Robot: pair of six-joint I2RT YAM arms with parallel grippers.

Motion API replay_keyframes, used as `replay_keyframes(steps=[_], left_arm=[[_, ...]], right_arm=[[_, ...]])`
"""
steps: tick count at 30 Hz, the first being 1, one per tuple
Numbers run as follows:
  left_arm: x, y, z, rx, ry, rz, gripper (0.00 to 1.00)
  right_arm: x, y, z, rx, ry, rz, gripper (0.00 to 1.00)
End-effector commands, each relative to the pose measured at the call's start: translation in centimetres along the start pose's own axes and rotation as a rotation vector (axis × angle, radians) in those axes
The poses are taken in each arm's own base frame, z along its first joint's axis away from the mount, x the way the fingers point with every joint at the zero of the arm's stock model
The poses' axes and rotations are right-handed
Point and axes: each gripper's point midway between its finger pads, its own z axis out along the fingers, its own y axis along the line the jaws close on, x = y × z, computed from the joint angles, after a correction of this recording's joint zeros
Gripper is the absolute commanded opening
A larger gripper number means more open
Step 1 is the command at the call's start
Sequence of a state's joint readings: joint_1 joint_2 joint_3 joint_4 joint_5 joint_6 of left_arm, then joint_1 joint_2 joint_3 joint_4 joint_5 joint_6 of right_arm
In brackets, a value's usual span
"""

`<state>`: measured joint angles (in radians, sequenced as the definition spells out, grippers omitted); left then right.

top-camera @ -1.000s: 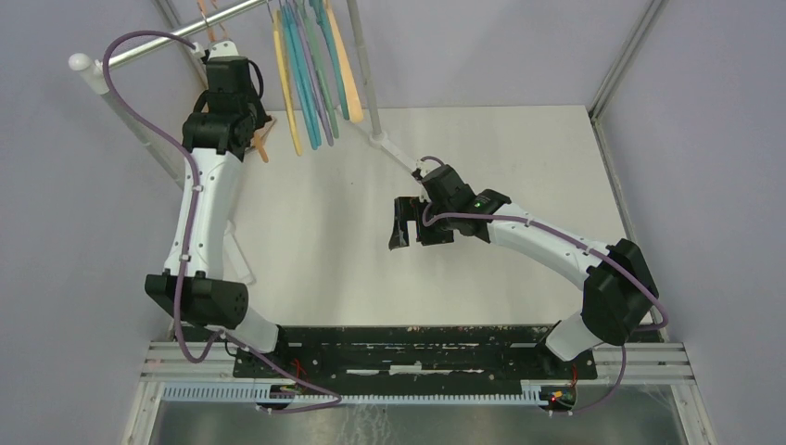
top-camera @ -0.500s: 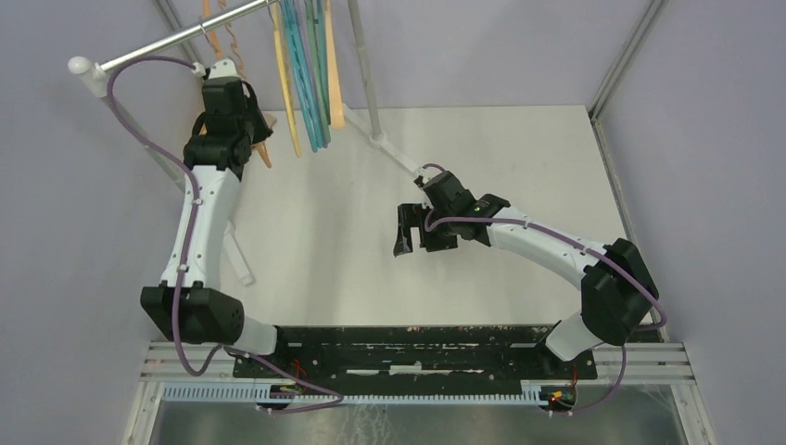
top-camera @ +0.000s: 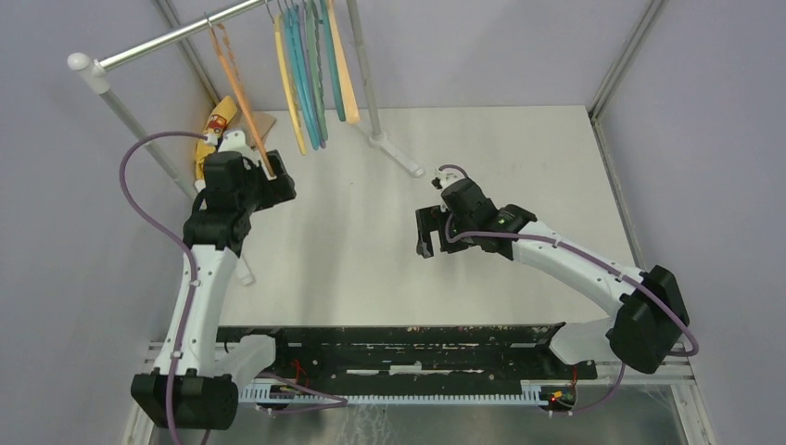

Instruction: Organize the hangers

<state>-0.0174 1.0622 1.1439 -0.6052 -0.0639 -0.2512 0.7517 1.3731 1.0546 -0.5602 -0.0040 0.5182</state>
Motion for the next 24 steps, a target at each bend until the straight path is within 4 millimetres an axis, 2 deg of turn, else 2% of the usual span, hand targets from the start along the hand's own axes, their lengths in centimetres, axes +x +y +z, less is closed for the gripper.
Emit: replay_keyframes(steps=[1, 2, 5, 10, 16, 24], left_arm=[[2.2, -1.2, -1.4, 0.101, -0.029, -0.065, 0.99], [3.7, -1.0, -1.3, 0.103, -0.012, -0.076, 0.99], [6.1, -1.0, -1.7, 0.133, -0.007, -0.087, 0.99], [8.9, -0.3, -1.4, 0.128, 0.018, -0.083, 0.99], [9.4, 0.0, -1.4, 0.128, -0.007, -0.071, 0.99], [10.7, 0.5, -0.4, 0.110, 0.006, -0.070, 0.99]], right_arm=[[-0.7, -1.7, -1.0, 0.057, -0.086, -0.055, 1.00], [-0.6, -2.1, -1.1, 0.072, -0.095, -0.056, 1.00], [-0.5, -3.2, -1.4, 0.116, -0.130, -0.069, 1.00], [-0.4, -4.8, -1.8, 0.193, -0.136, -0.104, 1.00], [-0.1, -6.3, -1.8, 0.260, -0.132, -0.137, 1.00], [0.6, -7.8, -1.4, 0.328, -0.133, -0.137, 1.00]])
